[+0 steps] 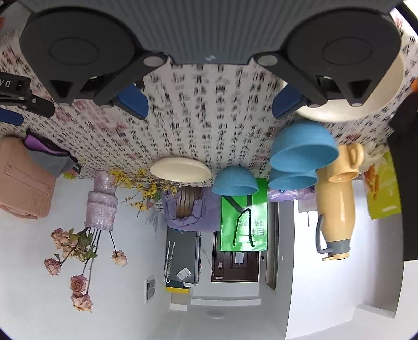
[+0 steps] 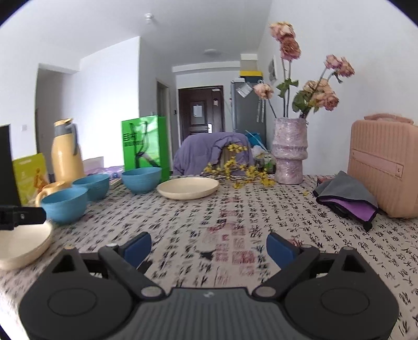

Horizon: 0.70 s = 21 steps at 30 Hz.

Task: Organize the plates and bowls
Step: 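Move both tools to the cream plate beside the vase of roses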

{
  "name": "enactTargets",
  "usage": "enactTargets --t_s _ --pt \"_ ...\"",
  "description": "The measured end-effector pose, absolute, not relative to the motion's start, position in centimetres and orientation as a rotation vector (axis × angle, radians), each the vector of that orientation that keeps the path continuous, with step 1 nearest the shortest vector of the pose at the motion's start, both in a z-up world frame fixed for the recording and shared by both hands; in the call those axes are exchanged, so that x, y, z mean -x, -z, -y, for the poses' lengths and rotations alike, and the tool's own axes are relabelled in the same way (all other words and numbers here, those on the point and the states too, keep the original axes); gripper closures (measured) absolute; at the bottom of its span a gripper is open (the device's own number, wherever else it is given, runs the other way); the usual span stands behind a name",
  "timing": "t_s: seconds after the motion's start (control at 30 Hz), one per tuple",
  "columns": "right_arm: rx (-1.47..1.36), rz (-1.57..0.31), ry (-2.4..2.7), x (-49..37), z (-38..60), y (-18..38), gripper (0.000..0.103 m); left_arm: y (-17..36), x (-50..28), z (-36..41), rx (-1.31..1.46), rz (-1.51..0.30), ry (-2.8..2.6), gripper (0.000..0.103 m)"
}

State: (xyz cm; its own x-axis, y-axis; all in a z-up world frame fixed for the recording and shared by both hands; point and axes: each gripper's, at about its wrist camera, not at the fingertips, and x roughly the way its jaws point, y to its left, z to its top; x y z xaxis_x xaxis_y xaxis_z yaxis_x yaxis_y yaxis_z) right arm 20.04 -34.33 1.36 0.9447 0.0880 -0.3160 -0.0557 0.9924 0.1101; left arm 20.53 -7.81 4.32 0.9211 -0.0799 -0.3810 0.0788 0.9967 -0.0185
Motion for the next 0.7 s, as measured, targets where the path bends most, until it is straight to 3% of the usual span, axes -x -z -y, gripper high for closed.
enactTargets --t_s 0.37,0.7 --pt "-0.142 -0.321 -0.076 -31.6 36.0 -3.6 0.009 -6.0 -34.2 8.4 0.054 -0.471 0.052 0.0" --pt "-0.264 -0.431 -0.135 -45.6 36.3 -2.7 0.01 -5.8 -48.4 8.4 0.146 -0.553 0.075 0.0"
